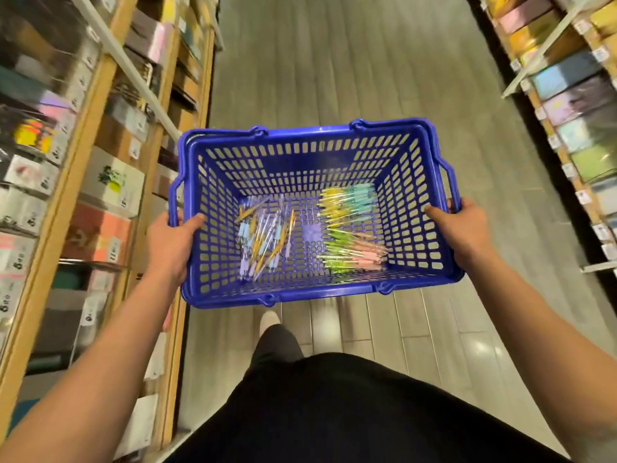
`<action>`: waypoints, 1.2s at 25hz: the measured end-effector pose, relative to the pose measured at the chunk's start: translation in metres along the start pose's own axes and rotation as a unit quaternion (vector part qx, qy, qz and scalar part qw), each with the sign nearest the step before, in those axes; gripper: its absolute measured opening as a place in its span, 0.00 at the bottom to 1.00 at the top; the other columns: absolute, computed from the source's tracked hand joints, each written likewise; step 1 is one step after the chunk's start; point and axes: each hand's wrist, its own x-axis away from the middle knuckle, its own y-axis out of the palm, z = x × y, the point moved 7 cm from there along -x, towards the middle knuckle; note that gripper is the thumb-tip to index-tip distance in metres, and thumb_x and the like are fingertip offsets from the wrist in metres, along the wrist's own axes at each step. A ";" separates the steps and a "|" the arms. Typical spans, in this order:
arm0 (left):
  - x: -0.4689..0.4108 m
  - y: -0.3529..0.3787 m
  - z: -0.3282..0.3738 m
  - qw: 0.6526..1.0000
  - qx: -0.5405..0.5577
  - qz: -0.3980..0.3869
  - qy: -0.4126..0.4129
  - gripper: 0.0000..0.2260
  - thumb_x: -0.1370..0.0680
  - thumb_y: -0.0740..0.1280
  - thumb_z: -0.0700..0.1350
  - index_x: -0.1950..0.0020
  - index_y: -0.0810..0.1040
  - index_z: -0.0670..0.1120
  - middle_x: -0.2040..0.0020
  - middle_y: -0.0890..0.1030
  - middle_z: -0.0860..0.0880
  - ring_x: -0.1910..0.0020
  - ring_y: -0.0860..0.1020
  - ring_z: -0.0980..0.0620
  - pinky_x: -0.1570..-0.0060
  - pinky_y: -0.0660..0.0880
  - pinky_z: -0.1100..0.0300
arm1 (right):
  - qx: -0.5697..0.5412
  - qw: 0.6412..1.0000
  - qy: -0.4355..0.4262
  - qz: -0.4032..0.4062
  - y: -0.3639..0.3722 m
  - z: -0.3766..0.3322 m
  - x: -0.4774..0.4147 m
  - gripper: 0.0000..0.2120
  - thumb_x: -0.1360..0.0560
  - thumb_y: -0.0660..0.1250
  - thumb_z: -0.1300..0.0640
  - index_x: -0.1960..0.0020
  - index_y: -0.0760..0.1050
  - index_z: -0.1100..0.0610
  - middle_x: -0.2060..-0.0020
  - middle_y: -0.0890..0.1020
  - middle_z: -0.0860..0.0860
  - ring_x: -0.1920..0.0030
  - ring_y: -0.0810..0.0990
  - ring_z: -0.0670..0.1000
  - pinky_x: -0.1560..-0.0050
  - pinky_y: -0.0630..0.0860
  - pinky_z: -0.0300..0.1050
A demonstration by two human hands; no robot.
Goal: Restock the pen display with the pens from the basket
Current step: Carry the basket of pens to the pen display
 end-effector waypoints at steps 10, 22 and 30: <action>-0.239 0.063 0.119 0.999 -0.034 -0.024 0.019 0.08 0.22 0.73 0.44 0.54 0.74 0.49 0.45 0.84 0.38 0.48 0.85 0.40 0.44 0.81 0.42 | 0.005 0.999 0.031 0.027 0.132 -0.132 -0.154 0.17 0.32 0.77 0.46 0.50 0.72 0.47 0.60 0.86 0.50 0.66 0.87 0.51 0.59 0.85 0.56; -0.464 0.143 0.220 0.999 -0.024 -0.033 -0.012 0.12 0.22 0.73 0.44 0.43 0.75 0.44 0.47 0.84 0.42 0.51 0.86 0.44 0.56 0.82 0.51 | 0.012 0.998 0.056 0.027 0.245 -0.260 -0.334 0.22 0.31 0.76 0.46 0.42 0.74 0.54 0.57 0.87 0.53 0.65 0.87 0.53 0.57 0.85 0.55; -0.603 0.252 0.299 1.000 -0.028 -0.008 -0.012 0.09 0.24 0.75 0.44 0.55 0.74 0.49 0.50 0.86 0.40 0.55 0.87 0.43 0.52 0.84 0.43 | 0.025 0.999 0.040 0.004 0.292 -0.361 -0.520 0.21 0.31 0.76 0.46 0.44 0.74 0.52 0.59 0.86 0.50 0.68 0.86 0.49 0.67 0.83 0.45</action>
